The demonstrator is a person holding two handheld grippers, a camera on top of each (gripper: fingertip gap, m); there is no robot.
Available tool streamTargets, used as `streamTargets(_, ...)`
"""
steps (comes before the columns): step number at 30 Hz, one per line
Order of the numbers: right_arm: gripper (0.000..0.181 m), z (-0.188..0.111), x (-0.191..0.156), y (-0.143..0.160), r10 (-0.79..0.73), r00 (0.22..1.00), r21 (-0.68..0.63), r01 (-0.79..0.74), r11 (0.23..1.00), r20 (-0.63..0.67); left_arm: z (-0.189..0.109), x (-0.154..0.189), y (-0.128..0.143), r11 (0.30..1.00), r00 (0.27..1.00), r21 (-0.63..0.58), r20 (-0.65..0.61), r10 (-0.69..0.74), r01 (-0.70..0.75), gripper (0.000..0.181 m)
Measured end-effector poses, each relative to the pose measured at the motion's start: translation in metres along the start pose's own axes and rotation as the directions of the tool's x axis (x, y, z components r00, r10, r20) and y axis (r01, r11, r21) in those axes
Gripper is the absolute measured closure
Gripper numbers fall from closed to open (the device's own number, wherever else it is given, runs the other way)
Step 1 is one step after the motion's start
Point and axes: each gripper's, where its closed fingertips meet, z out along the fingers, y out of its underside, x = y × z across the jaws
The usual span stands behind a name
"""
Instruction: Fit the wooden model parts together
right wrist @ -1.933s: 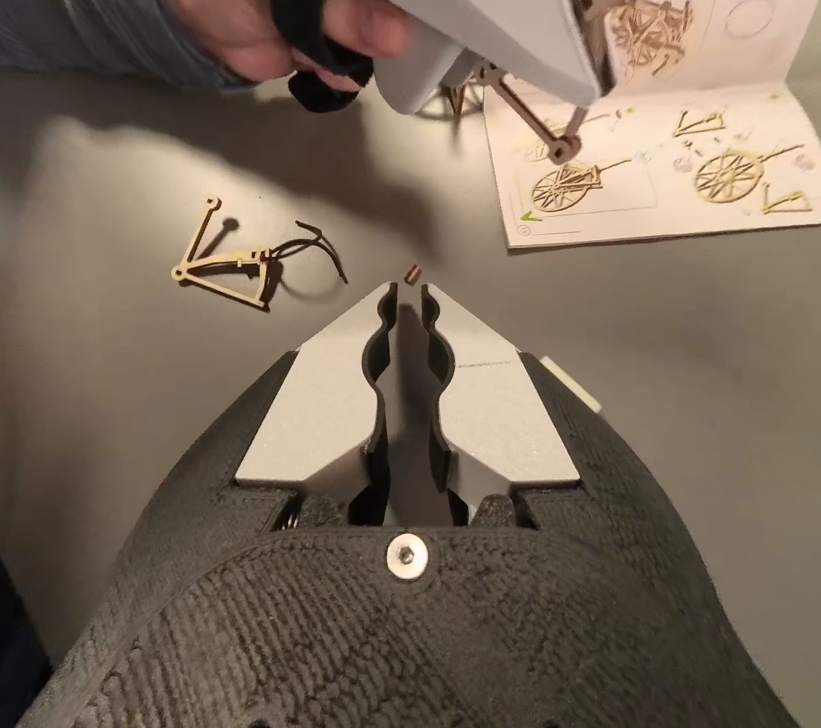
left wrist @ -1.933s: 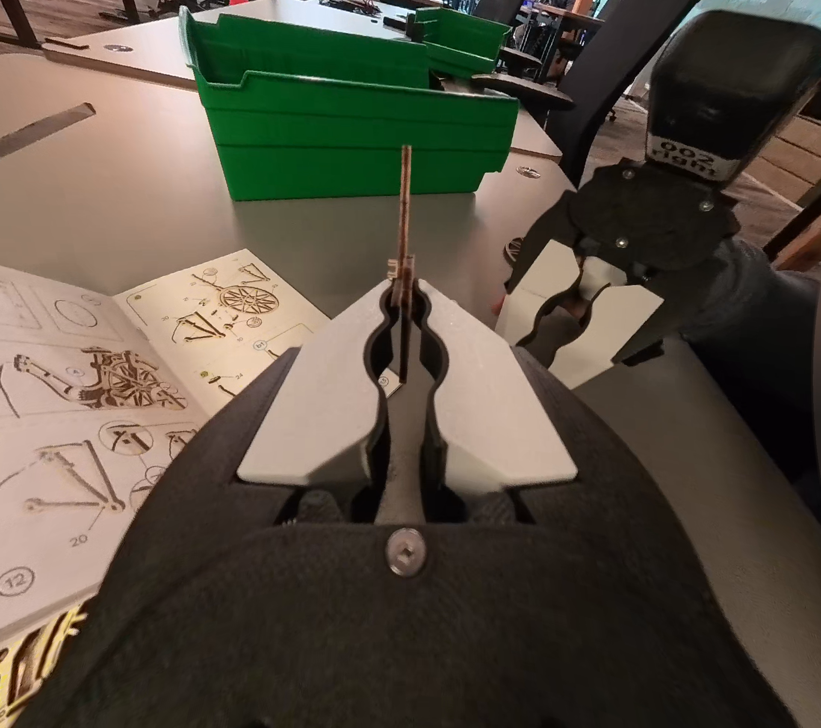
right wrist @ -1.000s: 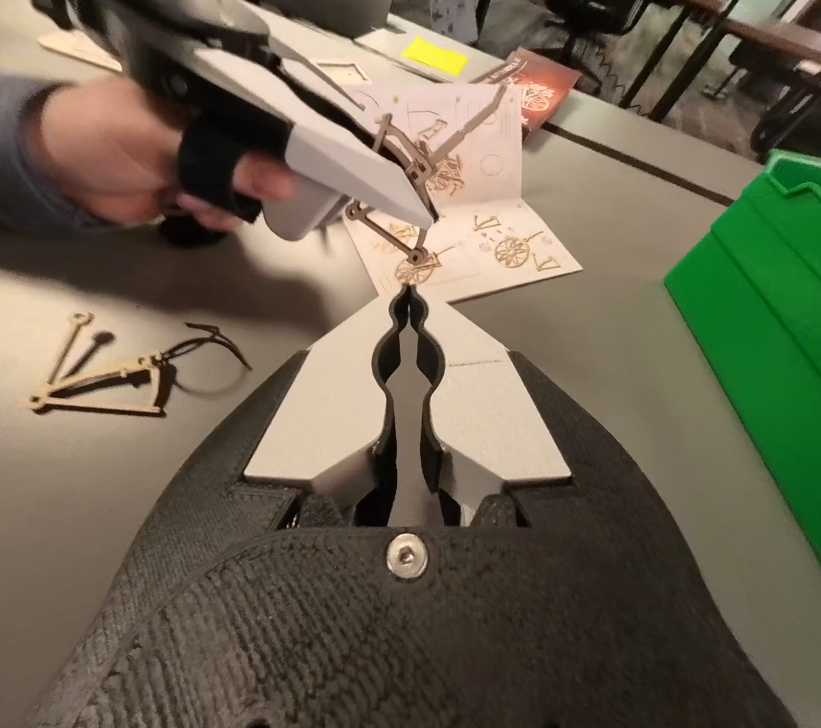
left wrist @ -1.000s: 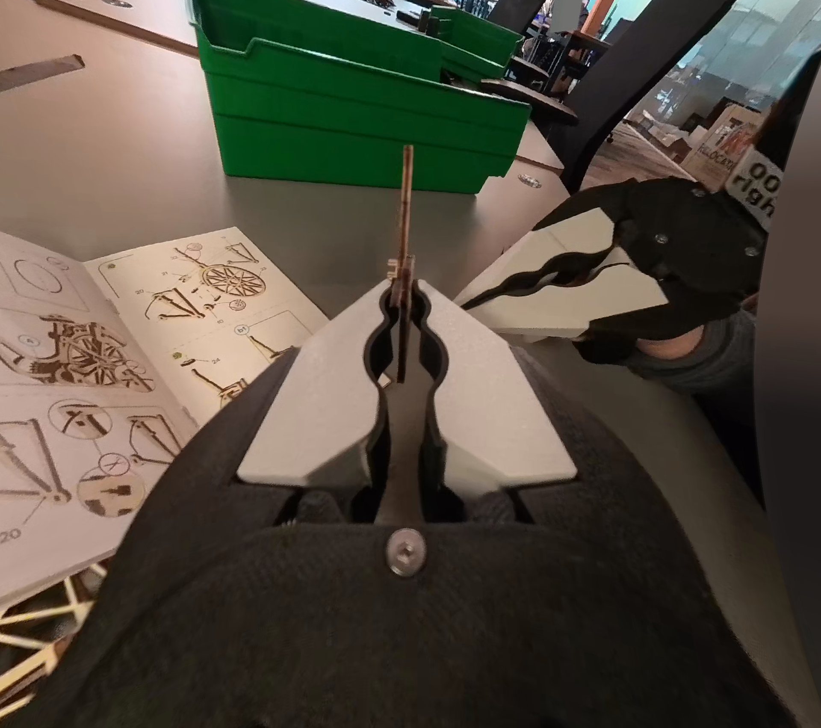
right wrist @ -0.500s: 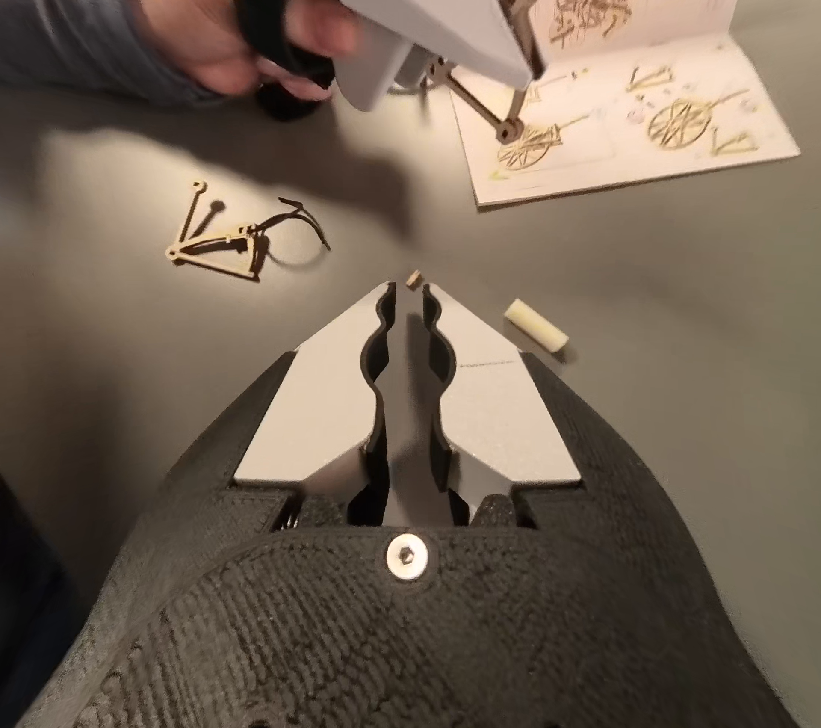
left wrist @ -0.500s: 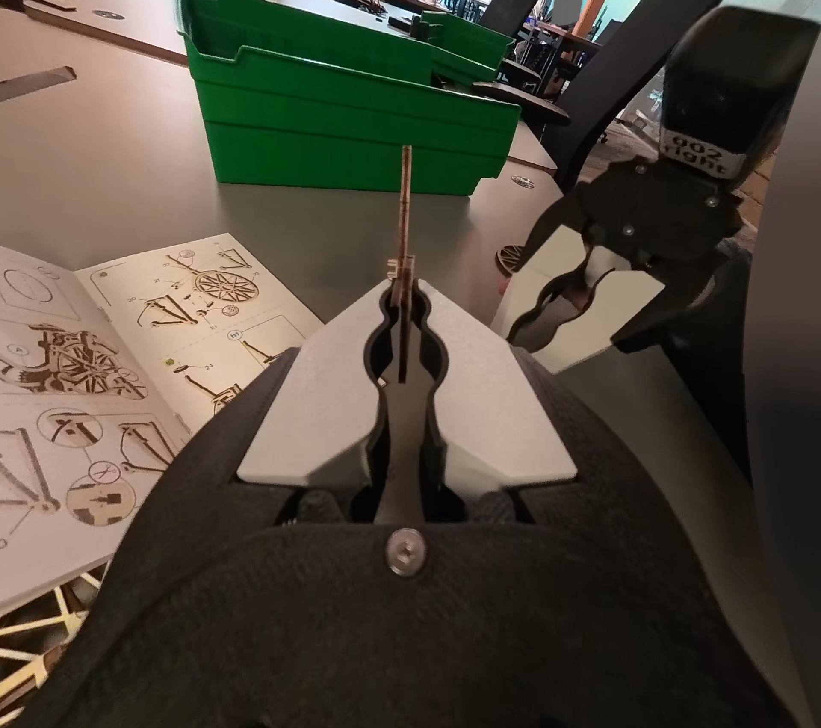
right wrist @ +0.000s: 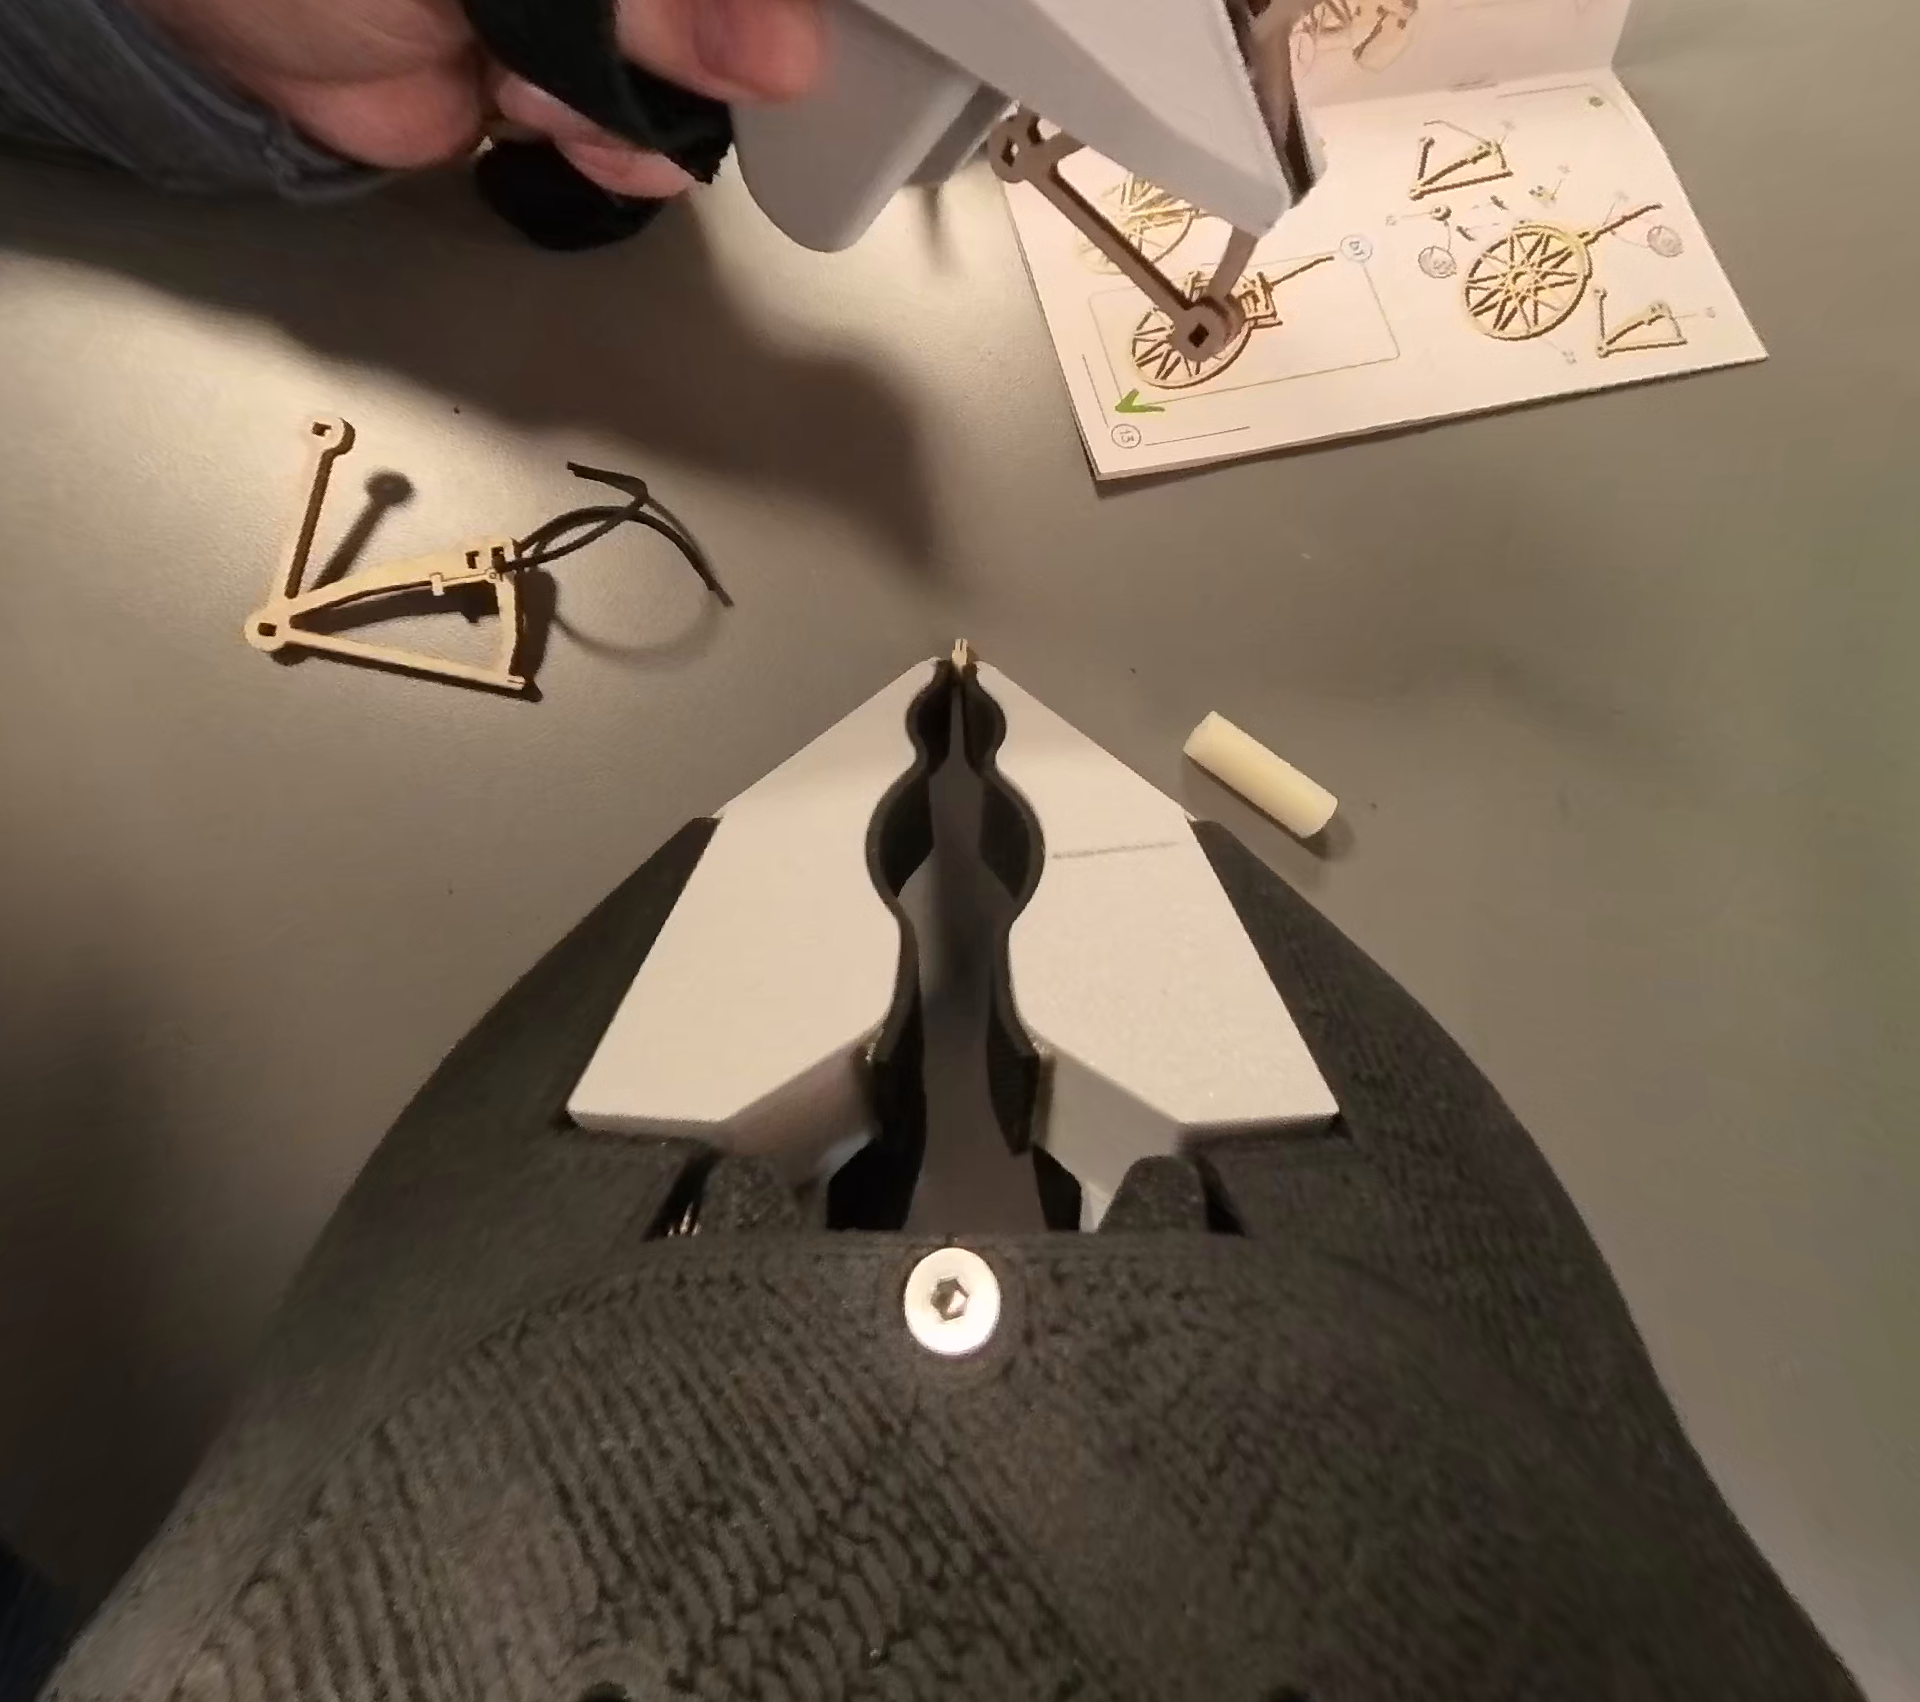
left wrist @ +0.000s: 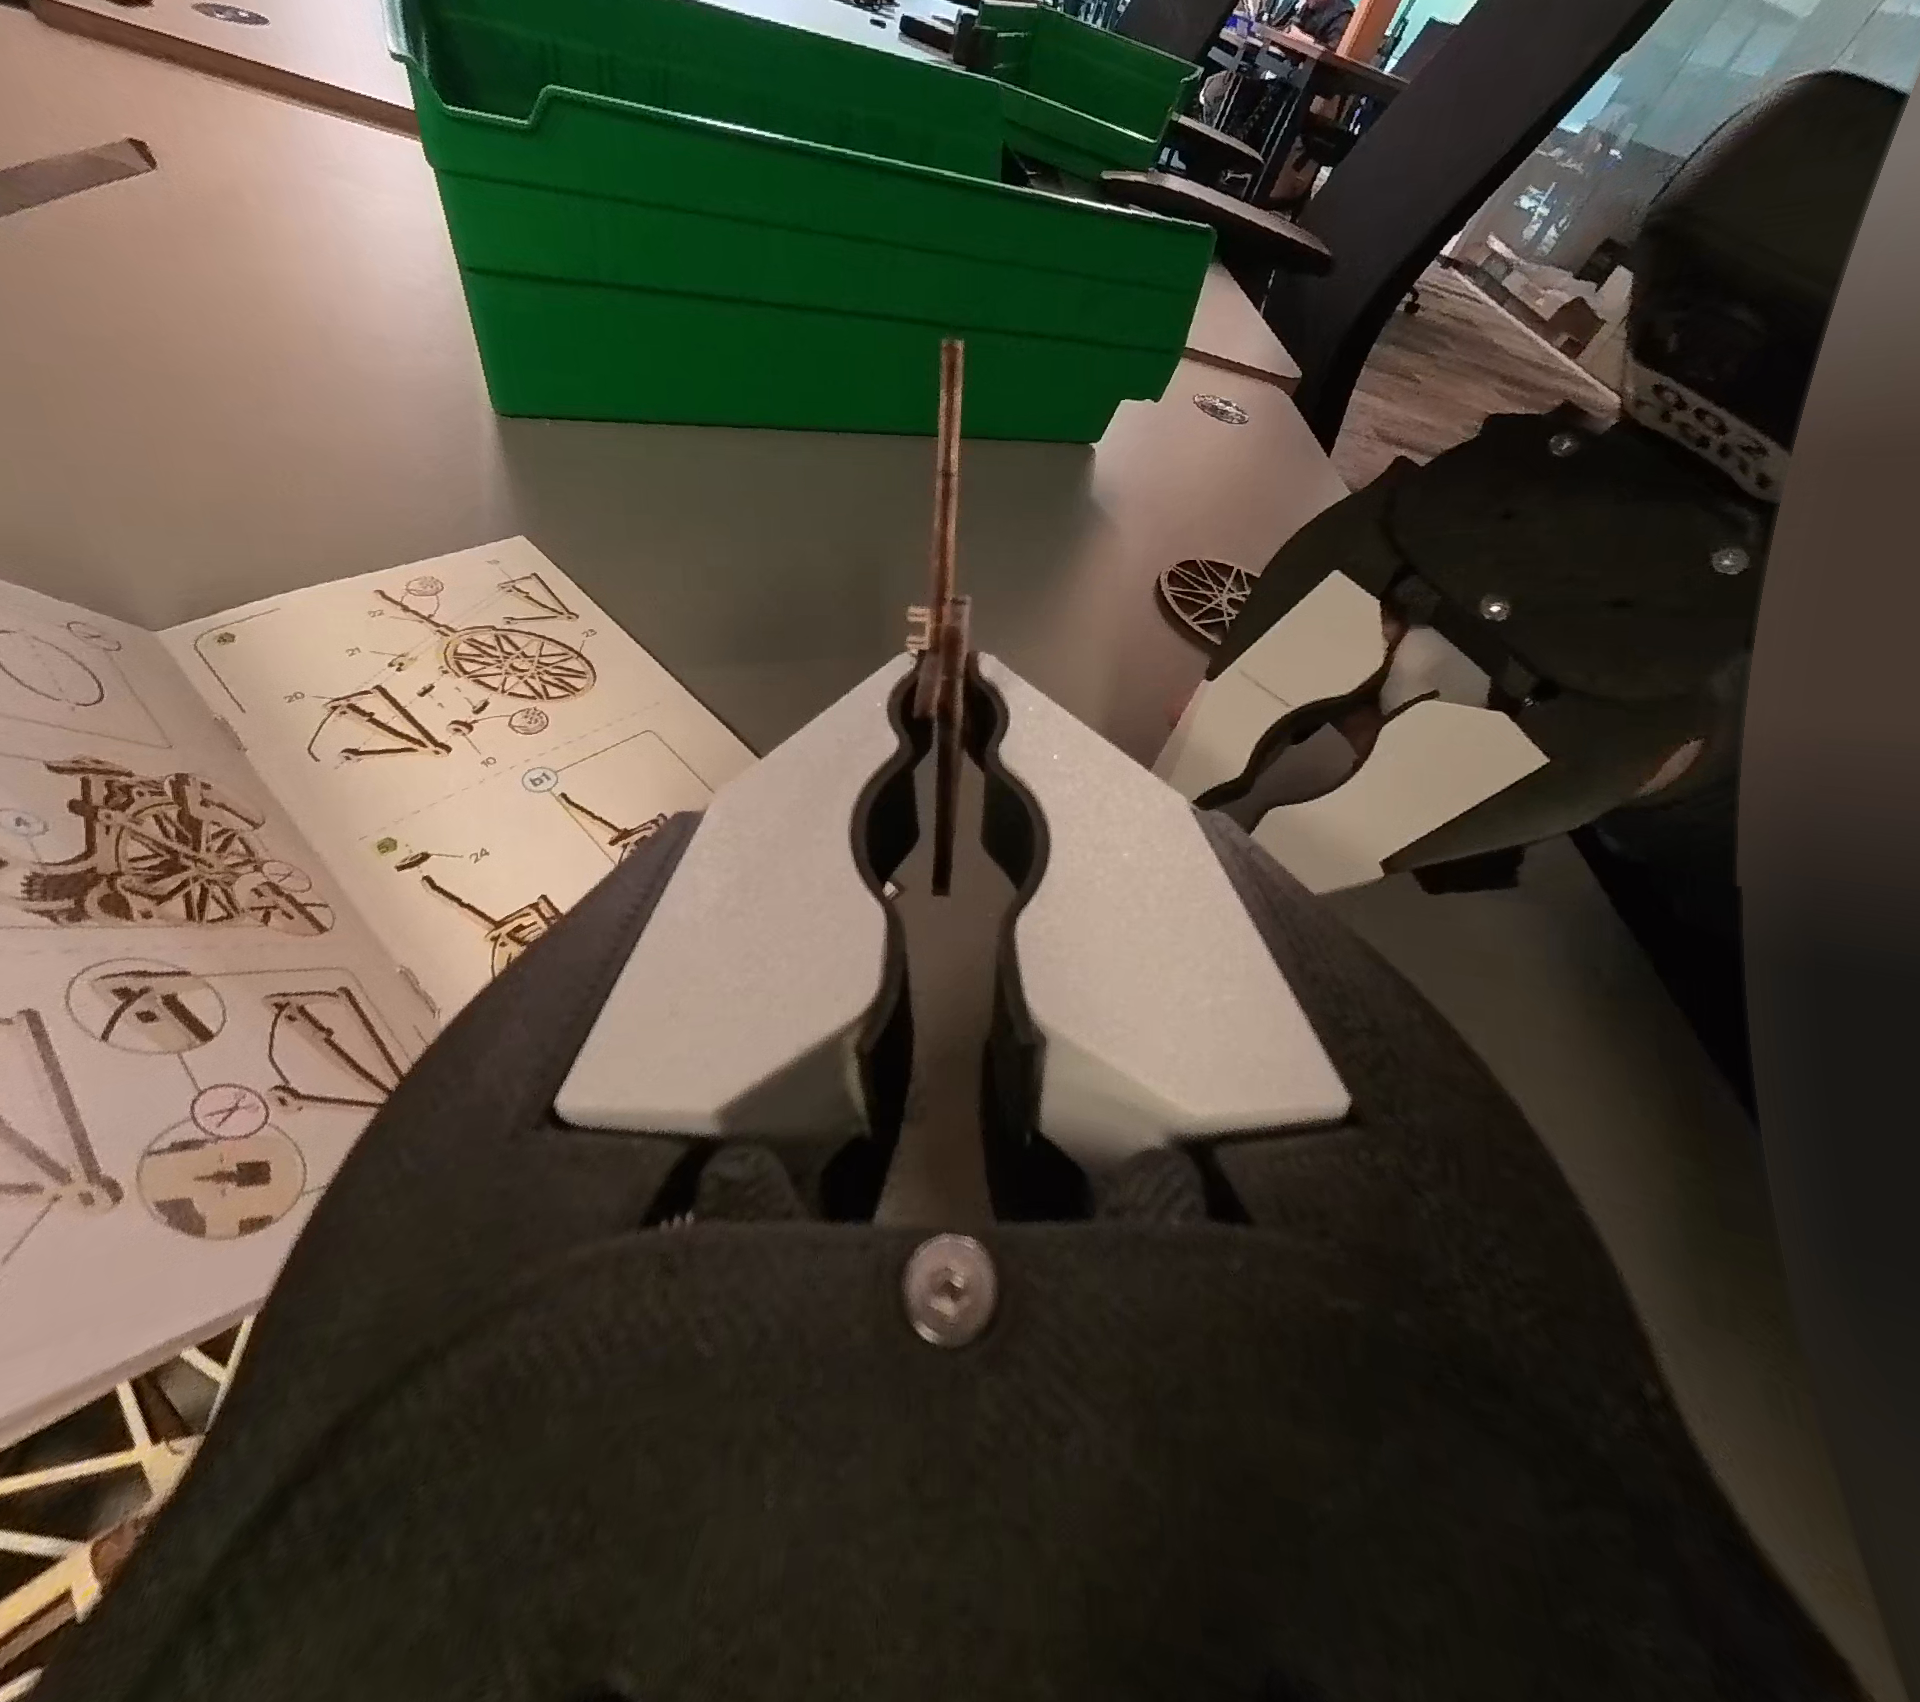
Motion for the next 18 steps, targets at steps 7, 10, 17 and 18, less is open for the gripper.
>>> streamTargets(7, 0.181, -0.019, 0.031, -0.046, 0.101, 0.988, 0.331, -0.058, 0.942, -0.116, -0.002, -0.002, -0.004, 1.000, 1.000, 0.030, 0.013, -0.005, 0.004, 0.178)
streamTargets(10, 0.181, -0.022, 0.035, -0.058, 0.125, 0.982, 0.402, -0.058, 0.914, -0.143, -0.004, -0.001, -0.008, 0.998, 1.000, 0.068, 0.017, -0.007, 0.006, 0.178)
streamTargets(17, 0.181, -0.021, 0.035, -0.062, 0.141, 0.981, 0.424, -0.072, 0.903, -0.134, -0.003, 0.005, -0.011, 0.994, 0.997, 0.089, 0.038, 0.066, -0.070, 0.178)
streamTargets(18, 0.181, -0.021, 0.035, -0.063, 0.146, 0.981, 0.430, -0.078, 0.899, -0.127, -0.004, 0.006, -0.013, 0.992, 0.997, 0.102, 0.034, 0.071, -0.074, 0.178)
